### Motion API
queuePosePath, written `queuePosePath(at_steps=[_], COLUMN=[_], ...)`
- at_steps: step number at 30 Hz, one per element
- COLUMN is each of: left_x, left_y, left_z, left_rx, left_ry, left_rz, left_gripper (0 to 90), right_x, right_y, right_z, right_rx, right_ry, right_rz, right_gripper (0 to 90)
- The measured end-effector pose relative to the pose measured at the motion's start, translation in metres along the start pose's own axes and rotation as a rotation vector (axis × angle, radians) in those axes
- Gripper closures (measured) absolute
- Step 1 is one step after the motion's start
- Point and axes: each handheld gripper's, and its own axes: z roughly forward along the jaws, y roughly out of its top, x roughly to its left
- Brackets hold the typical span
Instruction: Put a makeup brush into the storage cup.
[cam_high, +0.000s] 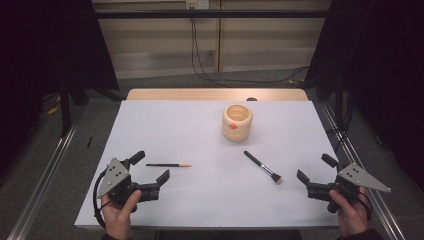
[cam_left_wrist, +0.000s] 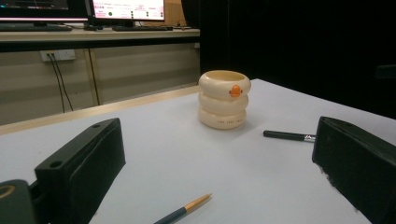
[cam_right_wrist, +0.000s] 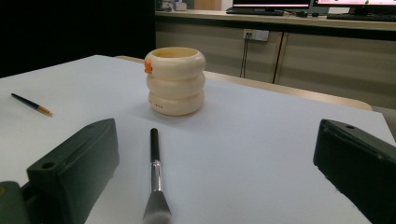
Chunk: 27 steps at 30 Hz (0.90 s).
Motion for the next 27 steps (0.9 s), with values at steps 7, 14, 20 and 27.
queuePosePath(at_steps=[7, 14, 20, 27], left_x=[0.003, 0.004, 0.015, 0.022], left_y=[0.012, 0.018, 0.018, 0.019], left_z=[0.010, 0.021, 0.030, 0.038], left_rx=[-0.015, -0.015, 0.006, 0.028], left_ry=[-0.010, -0.028, -0.028, -0.047], left_rz=[0.011, 0.022, 0.022, 0.005], left_gripper=[2.3, 2.2, 2.2, 2.7], right_x=[0.000, 0.001, 0.001, 0.000], right_y=[0.000, -0.001, -0.001, 0.000], right_z=[0.001, 0.001, 0.001, 0.001], right_rx=[0.013, 0.013, 0.012, 0.014], right_ry=[0.011, 0.007, 0.010, 0.013], right_rz=[-0.015, -0.006, -0.009, -0.004], right_gripper=[0.0, 0.0, 0.0, 0.0])
